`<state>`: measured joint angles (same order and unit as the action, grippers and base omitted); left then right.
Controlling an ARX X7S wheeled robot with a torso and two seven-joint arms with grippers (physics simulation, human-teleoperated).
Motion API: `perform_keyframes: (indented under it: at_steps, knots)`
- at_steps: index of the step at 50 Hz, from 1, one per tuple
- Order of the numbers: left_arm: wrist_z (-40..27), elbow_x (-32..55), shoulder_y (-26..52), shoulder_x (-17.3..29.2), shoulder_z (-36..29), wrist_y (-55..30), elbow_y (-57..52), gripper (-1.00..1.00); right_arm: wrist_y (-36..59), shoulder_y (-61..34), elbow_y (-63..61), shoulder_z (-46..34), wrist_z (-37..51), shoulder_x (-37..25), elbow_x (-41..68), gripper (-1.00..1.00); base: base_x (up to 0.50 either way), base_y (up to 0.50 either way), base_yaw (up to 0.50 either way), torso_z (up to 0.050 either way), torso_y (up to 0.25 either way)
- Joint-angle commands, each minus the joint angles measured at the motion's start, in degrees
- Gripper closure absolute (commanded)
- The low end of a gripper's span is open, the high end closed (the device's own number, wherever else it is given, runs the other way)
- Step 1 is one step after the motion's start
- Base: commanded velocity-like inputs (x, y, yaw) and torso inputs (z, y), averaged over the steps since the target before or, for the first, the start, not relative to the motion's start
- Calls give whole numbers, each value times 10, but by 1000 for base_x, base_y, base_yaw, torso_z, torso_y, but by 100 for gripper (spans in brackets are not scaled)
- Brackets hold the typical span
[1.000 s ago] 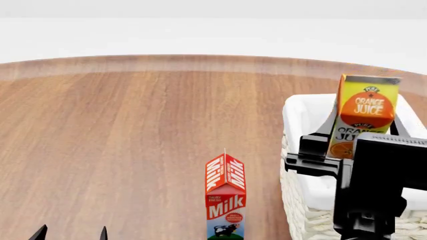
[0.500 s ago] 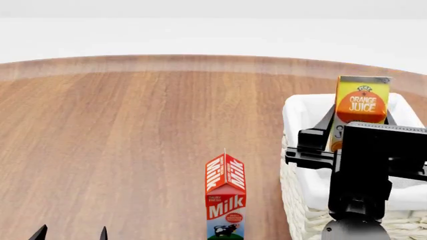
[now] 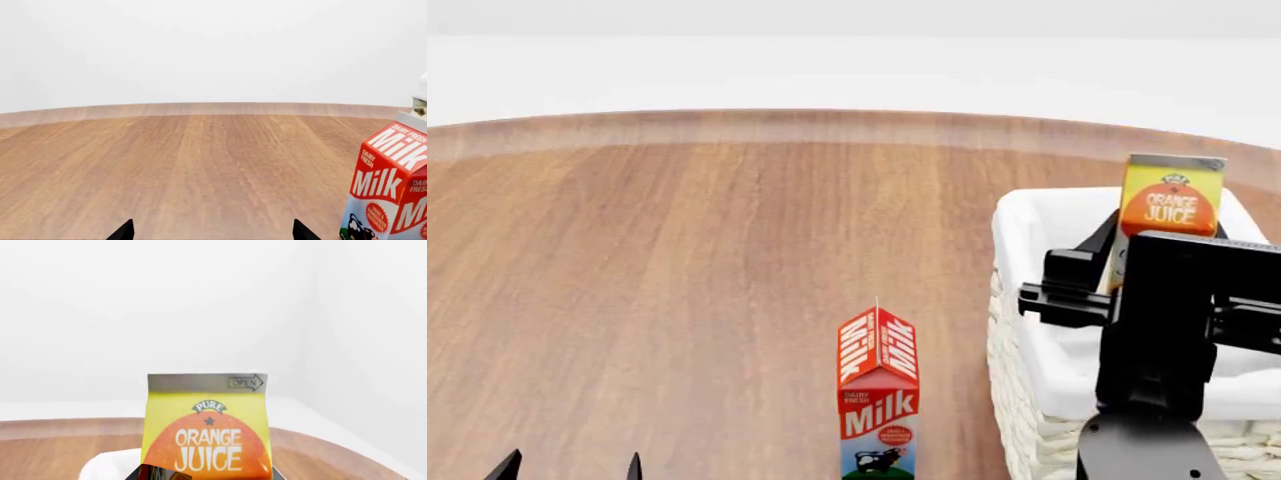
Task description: Pick up the orange juice, and put it in the basket.
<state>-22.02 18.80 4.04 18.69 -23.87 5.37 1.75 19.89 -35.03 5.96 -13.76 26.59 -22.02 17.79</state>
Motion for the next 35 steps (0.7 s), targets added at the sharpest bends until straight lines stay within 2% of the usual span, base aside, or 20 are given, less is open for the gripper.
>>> perform_keyframes:
  at_steps: [1,35]
  knots:
    - [-1,1,0,1,-1,0,0,-100,-13,-26,40,1,-8,8,-30,100,0,0,0,0,0]
    - [-4,3,2,3,-5,2,1,-100,-101,-91,228,-7,-16,43,-52,100,0,0,0,0,1]
